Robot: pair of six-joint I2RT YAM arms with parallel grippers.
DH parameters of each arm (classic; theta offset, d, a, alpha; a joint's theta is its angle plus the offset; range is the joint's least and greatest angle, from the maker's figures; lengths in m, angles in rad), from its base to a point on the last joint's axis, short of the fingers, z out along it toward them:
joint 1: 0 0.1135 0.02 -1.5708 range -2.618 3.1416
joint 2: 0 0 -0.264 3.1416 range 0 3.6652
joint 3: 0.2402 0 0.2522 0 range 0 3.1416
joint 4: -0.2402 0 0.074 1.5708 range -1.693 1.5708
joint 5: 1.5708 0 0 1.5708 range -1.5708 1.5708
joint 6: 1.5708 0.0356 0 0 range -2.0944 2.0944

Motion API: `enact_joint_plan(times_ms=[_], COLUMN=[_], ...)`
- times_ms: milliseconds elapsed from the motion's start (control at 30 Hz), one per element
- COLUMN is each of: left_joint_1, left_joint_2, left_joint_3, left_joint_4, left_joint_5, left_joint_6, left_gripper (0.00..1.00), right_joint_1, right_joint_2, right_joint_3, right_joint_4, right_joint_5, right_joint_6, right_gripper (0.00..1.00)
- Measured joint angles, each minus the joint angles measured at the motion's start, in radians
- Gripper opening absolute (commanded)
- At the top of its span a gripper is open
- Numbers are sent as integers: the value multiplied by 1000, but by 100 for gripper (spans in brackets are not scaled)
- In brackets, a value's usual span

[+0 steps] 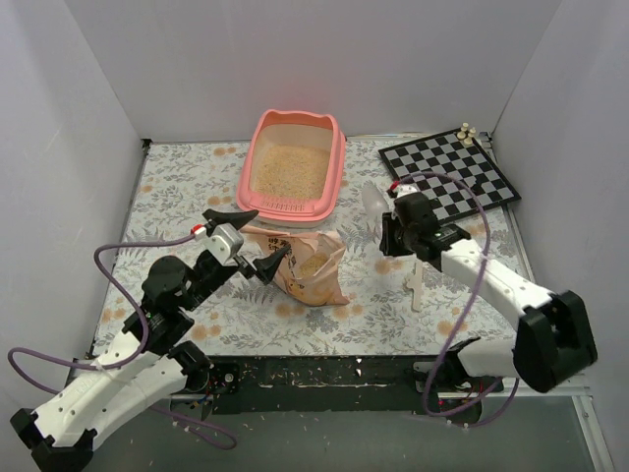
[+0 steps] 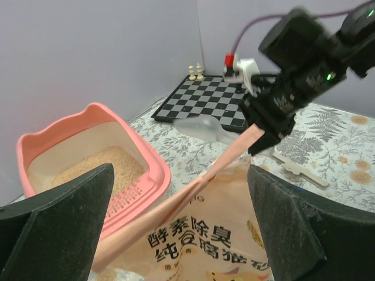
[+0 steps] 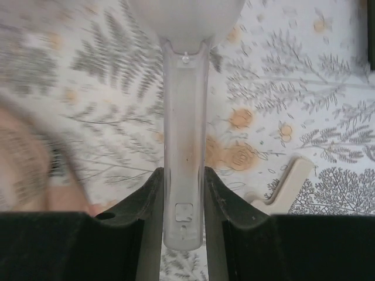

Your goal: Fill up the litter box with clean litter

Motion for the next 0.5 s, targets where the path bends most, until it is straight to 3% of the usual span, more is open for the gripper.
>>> enact_joint_plan(times_ms=[233,367,500], left_joint_1=[0,0,0], left_joint_2=[106,139,176], left_joint_3=[166,229,289], left_joint_4=[-109,-164,-181], left_joint_5=[154,230,293], left_joint_6=[51,93,136], left_gripper=[98,98,98], right_joint_1=[0,0,3], right_joint_2=[-269,-299,-317], right_joint_3=[338,568,618], right_joint_4=[-191,-339,-459], right_joint_5=[-289,-484,-674], right_joint_6=[-93,-146,-169], right_gripper=[1,1,1])
